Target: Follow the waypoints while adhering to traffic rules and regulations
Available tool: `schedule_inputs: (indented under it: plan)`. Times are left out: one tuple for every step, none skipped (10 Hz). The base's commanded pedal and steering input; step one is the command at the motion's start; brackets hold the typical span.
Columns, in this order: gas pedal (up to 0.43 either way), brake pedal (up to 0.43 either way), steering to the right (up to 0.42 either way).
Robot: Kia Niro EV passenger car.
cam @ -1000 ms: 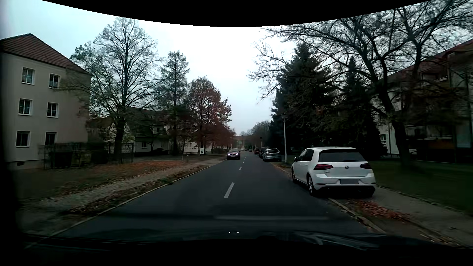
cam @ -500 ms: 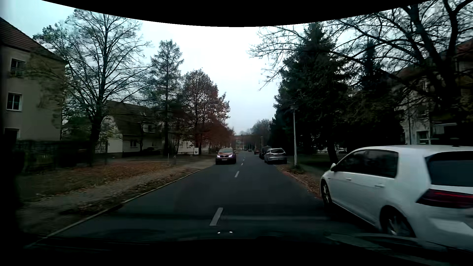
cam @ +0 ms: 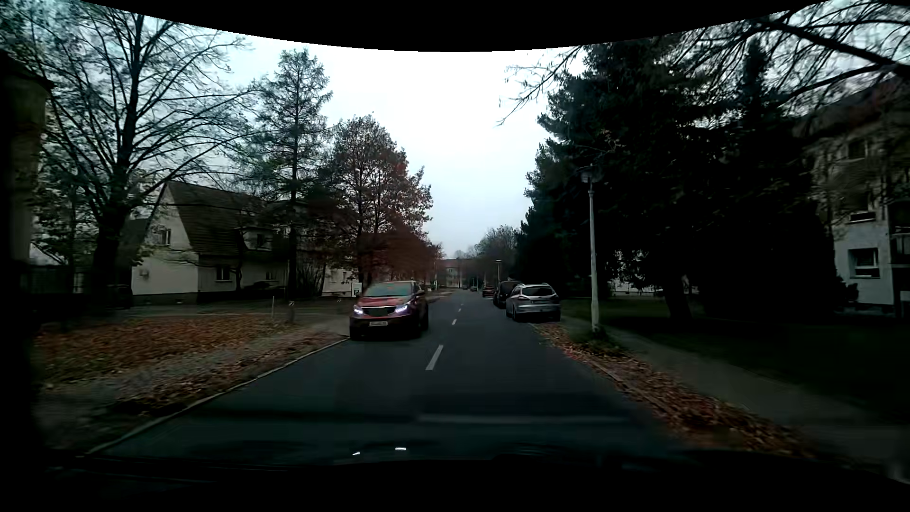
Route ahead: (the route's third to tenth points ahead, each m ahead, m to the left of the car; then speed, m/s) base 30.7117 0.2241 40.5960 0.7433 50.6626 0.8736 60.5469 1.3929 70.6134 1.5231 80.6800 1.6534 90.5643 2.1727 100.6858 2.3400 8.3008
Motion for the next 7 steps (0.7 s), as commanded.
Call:
schedule_inputs:
  plan:
    - [0.138, 0.000, 0.003]
    - [0.138, 0.000, -0.001]
    - [0.138, 0.000, -0.006]
    - [0.138, 0.000, -0.010]
    - [0.138, 0.000, -0.014]
    - [0.138, 0.000, -0.018]
    - [0.138, 0.000, -0.022]
